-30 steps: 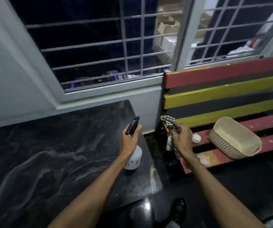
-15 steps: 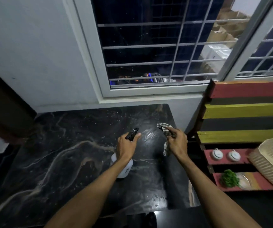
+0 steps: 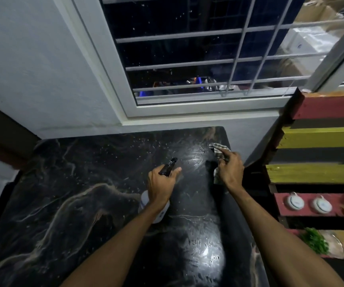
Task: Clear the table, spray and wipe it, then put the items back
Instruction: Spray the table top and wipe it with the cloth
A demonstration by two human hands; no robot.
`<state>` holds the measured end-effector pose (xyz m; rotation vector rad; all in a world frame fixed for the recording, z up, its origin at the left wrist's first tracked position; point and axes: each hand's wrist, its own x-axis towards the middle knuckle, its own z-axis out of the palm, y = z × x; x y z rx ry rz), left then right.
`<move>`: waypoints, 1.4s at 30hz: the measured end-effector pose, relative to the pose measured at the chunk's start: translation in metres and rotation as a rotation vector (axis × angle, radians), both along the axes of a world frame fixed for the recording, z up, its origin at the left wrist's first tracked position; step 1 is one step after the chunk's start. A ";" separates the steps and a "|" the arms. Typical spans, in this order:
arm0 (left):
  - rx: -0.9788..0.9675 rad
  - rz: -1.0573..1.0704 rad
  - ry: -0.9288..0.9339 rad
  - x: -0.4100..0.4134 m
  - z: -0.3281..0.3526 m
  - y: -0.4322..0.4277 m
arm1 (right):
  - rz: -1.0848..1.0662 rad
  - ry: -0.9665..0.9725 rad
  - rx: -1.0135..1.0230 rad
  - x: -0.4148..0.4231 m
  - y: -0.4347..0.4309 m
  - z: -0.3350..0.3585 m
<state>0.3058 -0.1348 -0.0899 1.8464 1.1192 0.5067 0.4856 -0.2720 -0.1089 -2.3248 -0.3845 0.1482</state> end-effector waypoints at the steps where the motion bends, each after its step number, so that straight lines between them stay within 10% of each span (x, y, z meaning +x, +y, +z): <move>1: 0.001 0.004 -0.001 -0.001 -0.002 0.005 | 0.002 -0.019 -0.007 0.004 0.010 -0.005; 10: 0.120 0.072 -0.021 -0.037 -0.019 0.075 | 0.701 -0.197 -0.246 -0.073 0.105 -0.084; 15: 0.140 0.081 -0.059 -0.073 -0.025 0.125 | 0.346 -0.103 -0.282 -0.045 0.150 -0.080; 20: 0.173 0.018 -0.117 -0.102 -0.025 0.177 | 0.885 -0.194 -0.140 -0.127 0.218 -0.079; 24: 0.131 0.054 -0.187 -0.127 -0.032 0.218 | 0.435 -0.051 -0.171 -0.091 0.272 -0.082; 29: 0.105 0.069 -0.209 -0.147 -0.031 0.258 | 0.969 -0.152 -0.100 -0.189 0.335 -0.087; 34: 0.101 0.079 -0.202 -0.169 -0.032 0.292 | 0.578 -0.060 -0.202 -0.158 0.354 -0.077; 38: 0.113 0.057 -0.163 -0.165 -0.034 0.292 | 1.020 -0.179 -0.166 -0.205 0.318 -0.083; 42: 0.033 -0.008 -0.164 -0.137 -0.033 0.268 | 0.426 -0.015 -0.128 -0.141 0.251 -0.083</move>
